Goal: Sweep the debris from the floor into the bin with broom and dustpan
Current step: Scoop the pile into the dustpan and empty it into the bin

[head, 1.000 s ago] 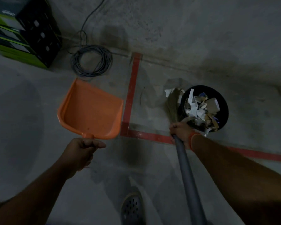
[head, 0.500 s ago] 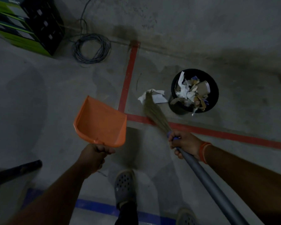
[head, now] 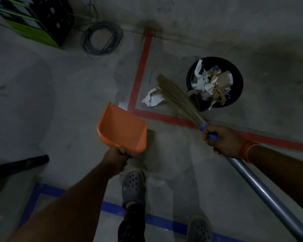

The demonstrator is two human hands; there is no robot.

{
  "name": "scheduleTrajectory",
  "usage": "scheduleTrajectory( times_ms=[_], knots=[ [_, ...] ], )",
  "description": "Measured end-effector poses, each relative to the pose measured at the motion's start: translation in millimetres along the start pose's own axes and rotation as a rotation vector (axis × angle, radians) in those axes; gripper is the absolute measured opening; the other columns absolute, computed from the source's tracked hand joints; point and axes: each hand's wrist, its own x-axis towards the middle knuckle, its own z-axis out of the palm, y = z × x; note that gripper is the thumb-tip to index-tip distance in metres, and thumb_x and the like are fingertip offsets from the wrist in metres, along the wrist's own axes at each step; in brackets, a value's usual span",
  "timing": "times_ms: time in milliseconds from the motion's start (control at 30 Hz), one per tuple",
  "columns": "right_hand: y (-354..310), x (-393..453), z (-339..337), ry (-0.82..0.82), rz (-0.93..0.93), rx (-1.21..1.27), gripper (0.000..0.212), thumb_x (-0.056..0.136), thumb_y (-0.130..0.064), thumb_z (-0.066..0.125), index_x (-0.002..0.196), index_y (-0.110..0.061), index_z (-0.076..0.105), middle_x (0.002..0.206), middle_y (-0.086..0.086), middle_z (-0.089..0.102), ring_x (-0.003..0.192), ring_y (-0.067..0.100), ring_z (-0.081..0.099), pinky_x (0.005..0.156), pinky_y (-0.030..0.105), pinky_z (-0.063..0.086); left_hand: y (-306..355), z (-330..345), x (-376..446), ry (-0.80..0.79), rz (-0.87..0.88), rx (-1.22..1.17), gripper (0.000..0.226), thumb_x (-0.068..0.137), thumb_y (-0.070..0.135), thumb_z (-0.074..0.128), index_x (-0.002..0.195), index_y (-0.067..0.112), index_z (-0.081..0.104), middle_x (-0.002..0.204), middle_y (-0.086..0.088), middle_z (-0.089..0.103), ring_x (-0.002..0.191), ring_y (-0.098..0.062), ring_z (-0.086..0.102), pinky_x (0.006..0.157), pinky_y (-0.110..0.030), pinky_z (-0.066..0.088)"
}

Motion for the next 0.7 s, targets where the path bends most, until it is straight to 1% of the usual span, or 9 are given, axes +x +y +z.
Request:
scheduleTrajectory(
  times_ms=[67,200,267,300,367,400,500,633,700],
  knots=[
    [13.8,23.6,-1.4,0.050,-0.014,-0.103,0.021,0.088,-0.001,0.055,0.081,-0.021,0.060,0.070,0.009,0.057,0.044,0.017,0.054,0.045,0.027,0.045,-0.6,7.8,16.5,-0.001,0.003,-0.014,0.027,0.093,-0.014,0.044,0.095,-0.007,0.071,0.070,-0.016,0.058,0.040,-0.013,0.041,0.036,-0.019,0.030],
    [31.1,74.2,-5.2,0.076,-0.021,-0.254,0.015,0.087,-0.007,0.057,0.086,-0.020,0.063,0.079,0.007,0.061,0.048,0.017,0.058,0.046,0.023,0.048,-3.9,23.4,54.8,-0.040,-0.014,-0.047,0.032,0.096,-0.010,0.045,0.095,0.003,0.073,0.064,-0.012,0.051,0.035,-0.013,0.036,0.037,-0.015,0.027],
    [35.4,93.4,-7.2,0.056,-0.038,-0.299,0.015,0.087,-0.009,0.056,0.083,-0.023,0.062,0.079,0.008,0.061,0.048,0.018,0.058,0.045,0.022,0.047,-4.3,33.1,68.0,-0.052,-0.028,-0.088,0.033,0.096,-0.011,0.044,0.095,0.005,0.073,0.063,-0.010,0.054,0.034,-0.011,0.038,0.035,-0.013,0.027],
    [37.1,100.7,-9.0,0.043,-0.036,-0.317,0.018,0.087,-0.009,0.055,0.080,-0.024,0.060,0.077,0.008,0.061,0.048,0.019,0.058,0.043,0.022,0.047,-3.3,37.9,73.1,-0.051,-0.034,-0.111,0.034,0.096,-0.012,0.042,0.095,0.005,0.072,0.059,-0.008,0.057,0.033,-0.009,0.039,0.033,-0.013,0.027],
    [40.1,112.5,-15.6,0.003,-0.024,-0.352,0.022,0.085,-0.004,0.054,0.075,-0.023,0.058,0.067,0.004,0.058,0.046,0.021,0.058,0.040,0.022,0.045,-0.9,46.5,83.6,-0.053,-0.041,-0.145,0.036,0.095,-0.014,0.040,0.095,0.004,0.071,0.048,0.001,0.058,0.031,-0.008,0.037,0.032,-0.013,0.026],
    [42.6,117.0,-19.6,-0.025,-0.019,-0.358,0.022,0.084,-0.001,0.053,0.074,-0.020,0.057,0.063,0.003,0.056,0.044,0.021,0.057,0.038,0.022,0.044,0.4,49.7,89.0,-0.053,-0.046,-0.158,0.037,0.094,-0.015,0.040,0.093,0.005,0.071,0.048,0.000,0.058,0.032,-0.009,0.036,0.032,-0.013,0.026],
    [57.4,124.2,-31.8,-0.107,-0.016,-0.405,0.020,0.082,0.004,0.053,0.073,-0.013,0.056,0.057,0.004,0.052,0.037,0.018,0.051,0.035,0.023,0.042,-1.8,57.8,109.3,-0.054,-0.070,-0.169,0.040,0.093,-0.015,0.042,0.089,0.009,0.074,0.059,-0.003,0.061,0.042,-0.011,0.036,0.035,-0.014,0.027],
    [81.6,116.9,-43.3,-0.220,-0.008,-0.531,0.023,0.078,0.000,0.054,0.073,-0.022,0.055,0.061,0.005,0.055,0.042,0.018,0.051,0.040,0.025,0.046,-0.4,66.9,123.1,-0.052,-0.118,-0.142,0.038,0.094,-0.014,0.041,0.092,0.007,0.072,0.058,0.007,0.068,0.039,-0.003,0.042,0.036,-0.012,0.032],
    [93.9,110.0,-47.2,-0.294,-0.052,-0.589,0.025,0.075,-0.001,0.057,0.073,-0.026,0.054,0.063,0.001,0.056,0.044,0.016,0.052,0.043,0.025,0.046,0.7,69.4,127.8,-0.046,-0.120,-0.129,0.039,0.095,-0.013,0.041,0.093,0.009,0.073,0.058,0.006,0.068,0.038,-0.002,0.043,0.036,-0.012,0.033]
  ],
)
